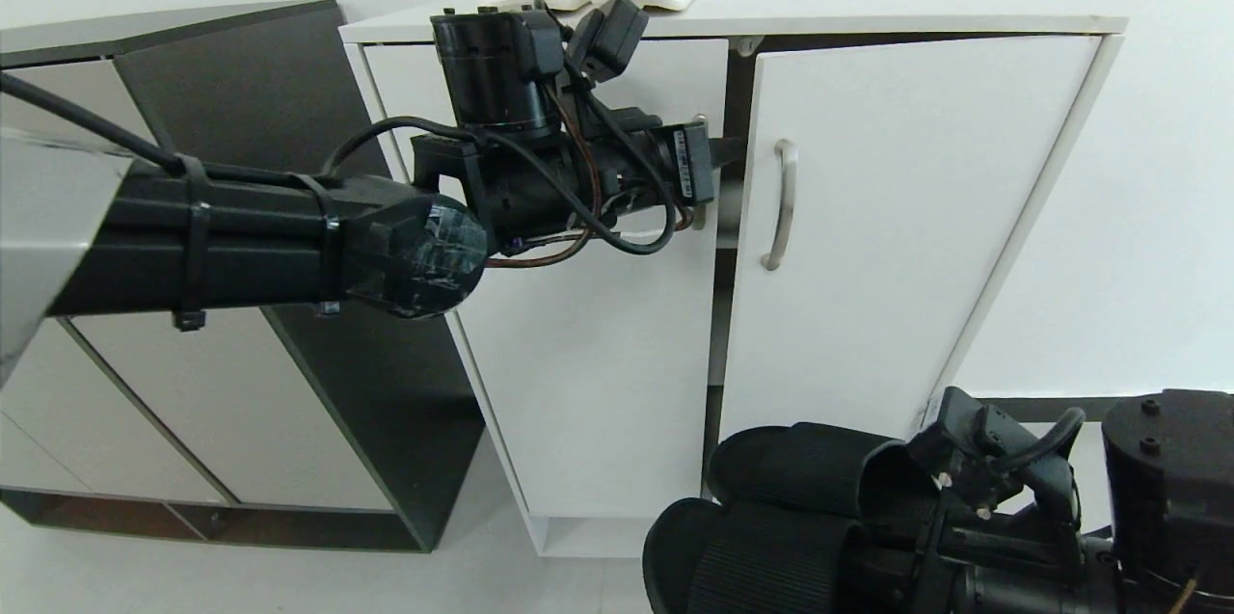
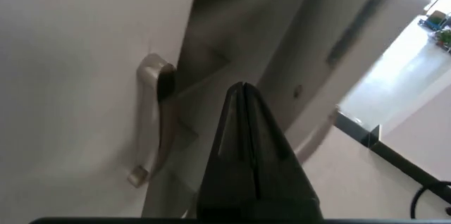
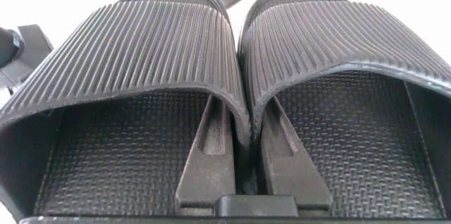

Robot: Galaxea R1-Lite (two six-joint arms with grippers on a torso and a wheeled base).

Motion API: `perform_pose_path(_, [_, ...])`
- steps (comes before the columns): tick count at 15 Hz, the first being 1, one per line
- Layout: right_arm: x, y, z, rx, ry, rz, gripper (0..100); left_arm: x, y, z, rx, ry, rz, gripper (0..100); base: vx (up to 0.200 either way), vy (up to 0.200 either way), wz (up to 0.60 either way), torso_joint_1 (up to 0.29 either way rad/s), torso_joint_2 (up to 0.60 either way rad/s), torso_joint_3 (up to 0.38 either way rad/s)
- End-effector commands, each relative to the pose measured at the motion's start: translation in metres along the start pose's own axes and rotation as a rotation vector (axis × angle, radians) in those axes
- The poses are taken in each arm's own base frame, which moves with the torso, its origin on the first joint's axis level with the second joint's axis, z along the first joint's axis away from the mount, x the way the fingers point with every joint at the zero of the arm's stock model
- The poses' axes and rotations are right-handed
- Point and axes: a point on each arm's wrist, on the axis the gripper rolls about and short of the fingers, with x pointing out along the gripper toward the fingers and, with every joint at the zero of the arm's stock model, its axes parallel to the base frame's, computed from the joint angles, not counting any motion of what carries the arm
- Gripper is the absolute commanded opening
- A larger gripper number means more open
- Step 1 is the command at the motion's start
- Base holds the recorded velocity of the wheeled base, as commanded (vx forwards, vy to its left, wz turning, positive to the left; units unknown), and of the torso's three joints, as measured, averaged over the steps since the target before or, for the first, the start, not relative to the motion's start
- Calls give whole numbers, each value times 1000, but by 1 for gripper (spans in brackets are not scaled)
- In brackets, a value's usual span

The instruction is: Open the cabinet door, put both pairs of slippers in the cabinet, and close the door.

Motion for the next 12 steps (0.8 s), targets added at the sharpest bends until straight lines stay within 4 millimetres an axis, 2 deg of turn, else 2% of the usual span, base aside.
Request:
perform_pose_path(1, [1,0,-2,-1,8,2,0,12,8,-10,-7,12,3,0,0,0,0,0,0,0])
perform_pose_path(5, [1,11,-12,-19,49,47,0,17,8,-10,-17,10,-1,0,0,0,0,0,0,0])
perform_pose_path(6, [1,11,-13,-19,52,49,0,17,8,-10,-17,10,-2,0,-200,0,0,2,-2,7])
perform_pose_path(11, [-3,20,-18,-37,64,89,0,28,-65,-27,-19,41,-172,0,-200,0,0,1,2,1])
perform_pose_path(12, [-3,22,-18,-42,63,94,0,29,-70,-27,-15,29,-186,0,-200,0,0,2,2,7])
